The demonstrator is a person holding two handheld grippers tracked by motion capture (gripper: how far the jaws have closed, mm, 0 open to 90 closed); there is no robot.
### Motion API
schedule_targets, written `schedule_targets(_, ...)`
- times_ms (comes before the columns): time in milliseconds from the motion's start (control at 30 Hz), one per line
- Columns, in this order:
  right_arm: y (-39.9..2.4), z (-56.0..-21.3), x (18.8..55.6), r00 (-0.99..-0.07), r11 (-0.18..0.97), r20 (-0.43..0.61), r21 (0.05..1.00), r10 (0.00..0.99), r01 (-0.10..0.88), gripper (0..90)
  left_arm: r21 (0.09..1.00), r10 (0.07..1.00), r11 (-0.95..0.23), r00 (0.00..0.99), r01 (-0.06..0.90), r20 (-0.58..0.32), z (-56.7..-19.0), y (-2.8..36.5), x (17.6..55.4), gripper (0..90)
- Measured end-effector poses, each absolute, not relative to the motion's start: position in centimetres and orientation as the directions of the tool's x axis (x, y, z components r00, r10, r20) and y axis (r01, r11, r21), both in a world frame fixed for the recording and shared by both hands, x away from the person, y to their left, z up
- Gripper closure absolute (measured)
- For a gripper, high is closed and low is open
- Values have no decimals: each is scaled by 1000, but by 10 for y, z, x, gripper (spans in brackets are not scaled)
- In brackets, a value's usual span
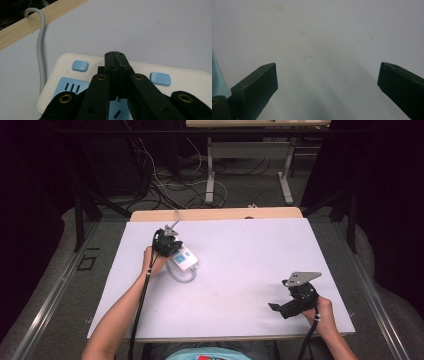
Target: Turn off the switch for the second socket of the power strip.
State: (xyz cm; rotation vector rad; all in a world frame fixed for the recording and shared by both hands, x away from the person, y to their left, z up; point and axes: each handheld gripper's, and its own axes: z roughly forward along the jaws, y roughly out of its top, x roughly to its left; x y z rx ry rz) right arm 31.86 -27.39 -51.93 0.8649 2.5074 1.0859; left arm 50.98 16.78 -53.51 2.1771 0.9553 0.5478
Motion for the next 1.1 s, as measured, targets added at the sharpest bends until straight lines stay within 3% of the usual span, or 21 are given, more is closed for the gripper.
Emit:
schedule_targets(267, -274, -520, 319, -781, 535, -17, 737, 624, 412, 24, 741, 766, -485, 634, 465, 104, -531, 169, 508, 802)
schedule_targets(367, -274, -519, 319, -783, 538, -18, 737, 621, 410, 24, 745, 772, -475, 628, 469, 98, -528, 170, 505, 724)
schedule_targets(400, -273, -519, 319, -783, 535, -15, 738, 622, 411, 24, 739, 771, -479, 630, 474, 95, -526, 171, 505, 642)
schedule_targets(500, -273, -519, 318, -779, 534, -19, 738, 626, 411, 24, 750, 783, -462, 615, 473, 93, -522, 172, 502, 567)
schedule_targets(767, -274, -518, 318, -785, 541, -16, 733, 619, 412, 24, 757, 800, -433, 596, 490, 71, -506, 183, 488, 165)
schedule_targets(900, -274, -518, 318, -783, 540, -21, 735, 621, 409, 24, 762, 801, -419, 596, 494, 55, -498, 188, 480, 64)
schedule_targets(1100, -274, -518, 317, -784, 542, -29, 738, 620, 402, 24, 757, 800, -434, 595, 488, 75, -496, 190, 467, 0)
